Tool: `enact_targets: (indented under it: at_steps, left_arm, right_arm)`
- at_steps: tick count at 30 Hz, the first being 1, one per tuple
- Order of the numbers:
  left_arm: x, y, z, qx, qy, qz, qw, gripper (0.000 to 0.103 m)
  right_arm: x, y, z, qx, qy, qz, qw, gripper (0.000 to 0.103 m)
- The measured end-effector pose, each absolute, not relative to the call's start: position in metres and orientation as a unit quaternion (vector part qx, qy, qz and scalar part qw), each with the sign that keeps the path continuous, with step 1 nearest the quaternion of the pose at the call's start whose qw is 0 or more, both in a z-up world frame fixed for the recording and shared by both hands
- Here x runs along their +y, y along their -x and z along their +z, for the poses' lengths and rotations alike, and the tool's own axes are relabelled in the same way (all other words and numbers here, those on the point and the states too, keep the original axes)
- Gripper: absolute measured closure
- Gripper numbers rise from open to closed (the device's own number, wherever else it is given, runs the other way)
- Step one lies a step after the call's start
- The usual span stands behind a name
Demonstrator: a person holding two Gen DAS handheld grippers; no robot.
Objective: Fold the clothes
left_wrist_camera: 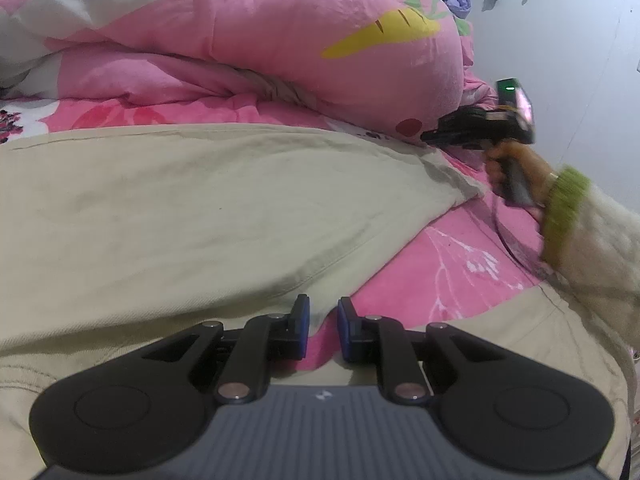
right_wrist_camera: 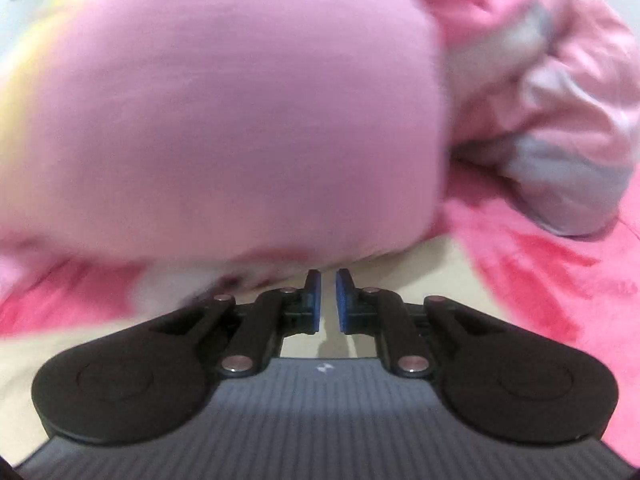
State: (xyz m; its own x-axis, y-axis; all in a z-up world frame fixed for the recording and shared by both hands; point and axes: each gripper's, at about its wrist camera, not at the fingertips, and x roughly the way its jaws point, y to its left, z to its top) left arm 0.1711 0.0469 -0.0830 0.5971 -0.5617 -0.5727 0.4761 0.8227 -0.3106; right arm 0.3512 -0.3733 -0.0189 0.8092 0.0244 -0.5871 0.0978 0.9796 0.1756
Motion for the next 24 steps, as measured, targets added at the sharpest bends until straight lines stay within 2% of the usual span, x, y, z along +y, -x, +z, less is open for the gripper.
enact_targets:
  at_steps: [3, 6, 8, 10, 12, 16, 21, 24]
  left_arm:
    - [0.049, -0.172, -0.084, 0.341, 0.071, -0.294, 0.89, 0.087]
    - [0.051, -0.172, -0.086, 0.339, 0.077, -0.297, 0.889, 0.087]
    - [0.051, -0.172, -0.086, 0.337, 0.078, -0.298, 0.89, 0.087]
    - [0.052, -0.172, -0.086, 0.336, 0.078, -0.298, 0.89, 0.087]
    - [0.052, -0.172, -0.085, 0.335, 0.077, -0.298, 0.89, 0.087]
    - [0.053, -0.172, -0.084, 0.335, 0.079, -0.299, 0.89, 0.087]
    - [0.053, -0.172, -0.083, 0.334, 0.076, -0.299, 0.891, 0.087]
    - [0.053, -0.173, -0.083, 0.334, 0.079, -0.3, 0.89, 0.086]
  right_arm:
    - [-0.321, -0.349, -0.023, 0.349, -0.083, 0.077, 0.93, 0.094]
    - [-0.28, -0.386, -0.05, 0.392, -0.042, 0.087, 0.915, 0.097]
    - [-0.271, -0.41, -0.06, 0.385, -0.03, 0.075, 0.919, 0.103]
    - [-0.278, -0.429, -0.051, 0.373, -0.039, 0.035, 0.927, 0.103]
    - [-0.28, -0.431, -0.04, 0.366, -0.025, -0.001, 0.93, 0.098]
    - [-0.269, -0.391, -0.018, 0.366, -0.048, 0.072, 0.927, 0.097]
    - [-0.222, -0.404, -0.047, 0.425, -0.017, 0.123, 0.897, 0.1]
    - [-0.214, -0.448, -0.05, 0.401, -0.029, 0.1, 0.91, 0.103]
